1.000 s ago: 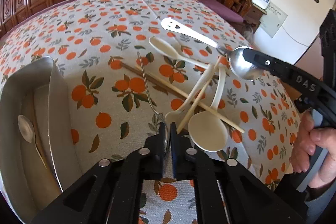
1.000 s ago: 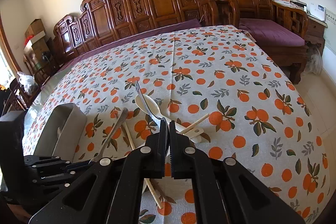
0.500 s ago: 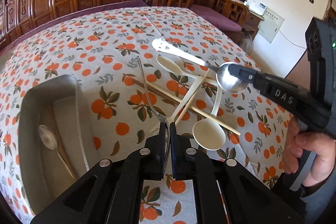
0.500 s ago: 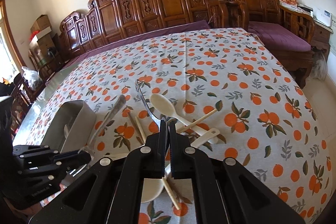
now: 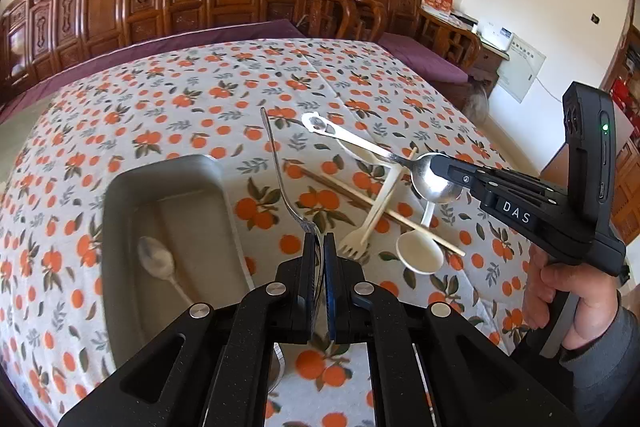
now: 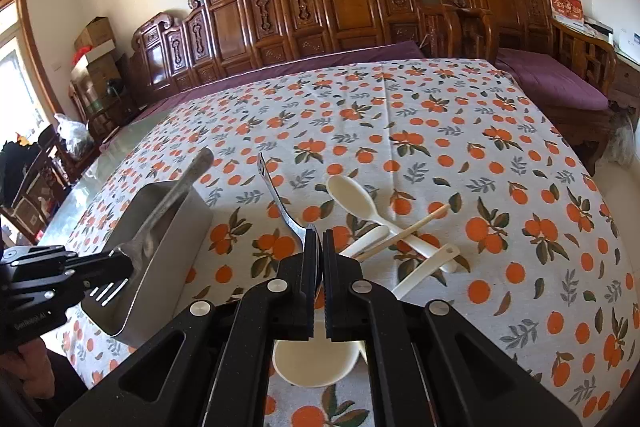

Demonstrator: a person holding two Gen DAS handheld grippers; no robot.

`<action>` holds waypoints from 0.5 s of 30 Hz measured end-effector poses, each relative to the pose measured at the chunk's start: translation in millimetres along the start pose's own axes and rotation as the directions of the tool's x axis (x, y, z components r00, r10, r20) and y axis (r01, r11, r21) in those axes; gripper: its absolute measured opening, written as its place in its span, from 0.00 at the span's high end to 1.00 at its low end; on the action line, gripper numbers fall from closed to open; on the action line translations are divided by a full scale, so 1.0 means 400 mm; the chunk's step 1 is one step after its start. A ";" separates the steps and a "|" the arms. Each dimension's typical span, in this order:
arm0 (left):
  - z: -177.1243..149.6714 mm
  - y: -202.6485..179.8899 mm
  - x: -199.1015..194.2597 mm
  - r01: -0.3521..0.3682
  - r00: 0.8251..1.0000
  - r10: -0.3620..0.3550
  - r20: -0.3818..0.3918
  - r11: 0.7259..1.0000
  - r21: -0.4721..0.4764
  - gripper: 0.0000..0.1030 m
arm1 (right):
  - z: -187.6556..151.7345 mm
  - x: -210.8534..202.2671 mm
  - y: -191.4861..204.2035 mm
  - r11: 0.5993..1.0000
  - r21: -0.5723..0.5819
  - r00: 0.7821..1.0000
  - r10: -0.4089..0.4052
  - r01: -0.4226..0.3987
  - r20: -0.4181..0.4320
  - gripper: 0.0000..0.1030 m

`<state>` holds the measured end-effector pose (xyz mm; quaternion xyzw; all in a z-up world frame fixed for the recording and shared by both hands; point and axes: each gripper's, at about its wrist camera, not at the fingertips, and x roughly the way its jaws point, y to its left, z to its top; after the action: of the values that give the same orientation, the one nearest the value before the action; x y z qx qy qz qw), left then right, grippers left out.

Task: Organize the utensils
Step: 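Carry the fork in the left gripper into the tray while the right gripper holds the spoon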

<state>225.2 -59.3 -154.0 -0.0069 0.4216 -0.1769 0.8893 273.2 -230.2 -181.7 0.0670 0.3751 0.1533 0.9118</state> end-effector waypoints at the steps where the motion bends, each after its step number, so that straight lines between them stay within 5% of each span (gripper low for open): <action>1: -0.002 0.005 -0.006 -0.002 1.000 0.002 0.002 1.000 -0.004 0.97 | -0.001 -0.001 0.005 1.000 -0.003 1.000 0.004 -0.004 0.001 0.96; 15: -0.060 0.115 -0.035 -0.086 0.996 0.085 -0.017 0.994 -0.065 0.97 | -0.014 -0.005 0.076 0.997 -0.063 0.999 0.043 -0.043 -0.008 0.96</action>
<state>213.2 -8.3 -166.3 -0.0169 0.4336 -0.1248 0.8923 261.0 -202.2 -177.4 0.0457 0.3716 0.1849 0.9086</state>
